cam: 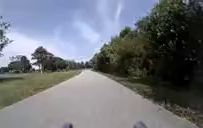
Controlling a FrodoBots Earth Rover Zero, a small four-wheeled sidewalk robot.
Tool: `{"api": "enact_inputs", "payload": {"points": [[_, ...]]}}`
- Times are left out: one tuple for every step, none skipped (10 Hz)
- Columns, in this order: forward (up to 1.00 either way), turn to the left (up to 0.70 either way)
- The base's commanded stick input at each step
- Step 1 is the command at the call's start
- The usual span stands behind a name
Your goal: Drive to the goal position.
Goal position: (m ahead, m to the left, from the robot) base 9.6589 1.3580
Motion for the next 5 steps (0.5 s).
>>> {"api": "enact_inputs", "payload": {"points": [[0.7,0.14],[0.7,0.14],[0.7,0.14],[0.7,0.14],[0.7,0.14]]}}
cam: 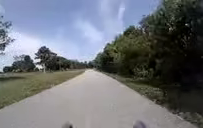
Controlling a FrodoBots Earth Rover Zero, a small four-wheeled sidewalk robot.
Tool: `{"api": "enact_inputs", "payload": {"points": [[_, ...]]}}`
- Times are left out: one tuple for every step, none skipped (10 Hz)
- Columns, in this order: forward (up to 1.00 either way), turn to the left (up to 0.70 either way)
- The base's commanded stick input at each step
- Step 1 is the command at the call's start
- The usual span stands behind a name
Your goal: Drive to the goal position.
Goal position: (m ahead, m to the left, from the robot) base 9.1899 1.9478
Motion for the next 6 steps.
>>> {"api": "enact_inputs", "payload": {"points": [[0.7,0.06],[0.7,0.0],[0.7,0.0],[0.7,0.0],[0.7,0.0],[0.7,0.0]]}}
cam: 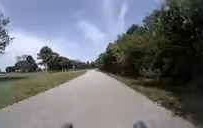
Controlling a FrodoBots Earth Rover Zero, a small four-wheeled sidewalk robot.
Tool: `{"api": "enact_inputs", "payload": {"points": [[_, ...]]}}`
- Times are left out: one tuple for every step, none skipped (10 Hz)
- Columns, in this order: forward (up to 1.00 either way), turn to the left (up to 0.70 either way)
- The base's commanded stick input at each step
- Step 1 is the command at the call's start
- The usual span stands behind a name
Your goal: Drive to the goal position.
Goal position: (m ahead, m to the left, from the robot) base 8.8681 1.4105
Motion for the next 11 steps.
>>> {"api": "enact_inputs", "payload": {"points": [[0.7,0.0],[0.7,0.0],[0.7,0.0],[0.7,0.0],[0.7,0.0],[0.7,0.0],[0.7,0.0],[0.7,0.0],[0.7,0.0],[0.7,0.0],[0.7,0.0]]}}
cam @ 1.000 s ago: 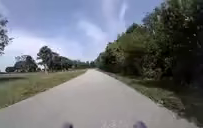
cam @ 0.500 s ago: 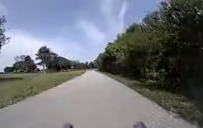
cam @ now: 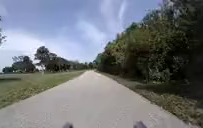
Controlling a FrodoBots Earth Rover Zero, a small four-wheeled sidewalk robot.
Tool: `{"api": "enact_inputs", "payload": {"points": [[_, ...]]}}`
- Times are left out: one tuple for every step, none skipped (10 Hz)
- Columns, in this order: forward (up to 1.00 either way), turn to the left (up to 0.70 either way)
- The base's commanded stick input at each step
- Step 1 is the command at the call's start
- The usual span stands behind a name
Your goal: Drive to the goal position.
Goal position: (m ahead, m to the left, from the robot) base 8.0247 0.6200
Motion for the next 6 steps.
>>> {"api": "enact_inputs", "payload": {"points": [[0.7,0.1],[0.7,0.14],[0.7,0.14],[0.7,0.14],[0.7,0.14],[0.7,0.14]]}}
